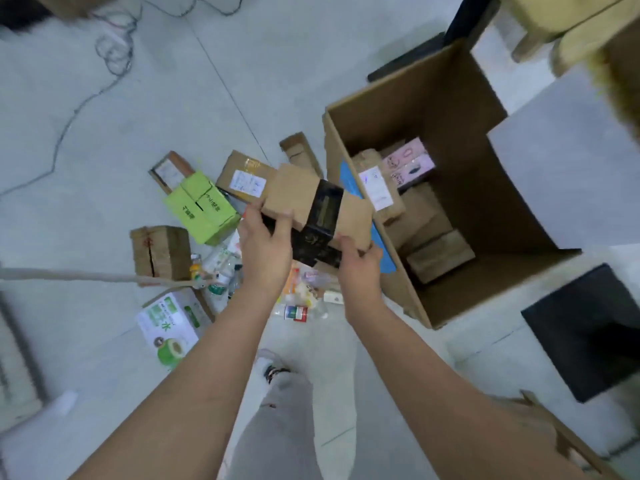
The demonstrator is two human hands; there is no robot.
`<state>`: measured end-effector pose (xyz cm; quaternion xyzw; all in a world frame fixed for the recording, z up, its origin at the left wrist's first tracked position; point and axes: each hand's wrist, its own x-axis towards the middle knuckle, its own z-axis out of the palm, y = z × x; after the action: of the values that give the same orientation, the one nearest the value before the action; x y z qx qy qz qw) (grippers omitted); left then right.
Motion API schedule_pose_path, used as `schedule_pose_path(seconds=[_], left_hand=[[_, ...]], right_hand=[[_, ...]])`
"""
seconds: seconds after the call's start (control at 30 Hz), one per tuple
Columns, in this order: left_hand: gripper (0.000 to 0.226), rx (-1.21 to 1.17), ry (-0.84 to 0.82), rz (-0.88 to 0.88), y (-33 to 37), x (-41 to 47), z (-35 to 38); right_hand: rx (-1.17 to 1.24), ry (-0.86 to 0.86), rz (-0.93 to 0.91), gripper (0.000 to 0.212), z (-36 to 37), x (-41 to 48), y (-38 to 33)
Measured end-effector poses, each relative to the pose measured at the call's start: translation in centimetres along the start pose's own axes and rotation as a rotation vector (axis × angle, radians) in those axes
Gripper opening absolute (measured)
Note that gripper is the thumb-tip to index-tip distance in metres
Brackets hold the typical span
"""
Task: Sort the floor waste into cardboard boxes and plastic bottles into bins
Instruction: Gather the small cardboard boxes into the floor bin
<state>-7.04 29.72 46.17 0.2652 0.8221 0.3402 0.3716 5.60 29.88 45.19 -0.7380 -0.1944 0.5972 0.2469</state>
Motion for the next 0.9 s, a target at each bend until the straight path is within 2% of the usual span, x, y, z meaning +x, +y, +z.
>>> schedule_pose_path(seconds=[0.1, 0.27, 0.53, 0.6, 0.7, 0.9], left_hand=[[0.053, -0.023, -0.090, 0.096, 7.6, -3.3, 2.9], [0.044, -0.018, -0.369, 0.096, 14.5, -8.5, 9.4], [0.059, 0.067, -0.685, 0.002, 16.9, -10.4, 12.7], [0.062, 0.060, -0.713, -0.036, 17.2, -10.3, 12.6], [0.068, 0.107, -0.648, -0.065, 17.1, -10.0, 12.1], [0.064, 0.138, -0.581, -0.096, 16.3, -10.0, 10.0]], right_hand=[[0.058, -0.004, -0.034, 0.065, -6.2, -1.4, -4.3], [0.108, 0.046, -0.033, 0.085, -16.8, -0.4, -7.9], [0.202, 0.103, -0.001, 0.088, -23.0, 1.6, -9.4], [0.207, 0.103, 0.005, 0.081, -23.6, 1.8, -9.9], [0.147, 0.122, 0.034, 0.070, -24.0, 2.3, -10.2], [0.026, -0.014, -0.010, 0.055, -20.7, 1.5, -10.4]])
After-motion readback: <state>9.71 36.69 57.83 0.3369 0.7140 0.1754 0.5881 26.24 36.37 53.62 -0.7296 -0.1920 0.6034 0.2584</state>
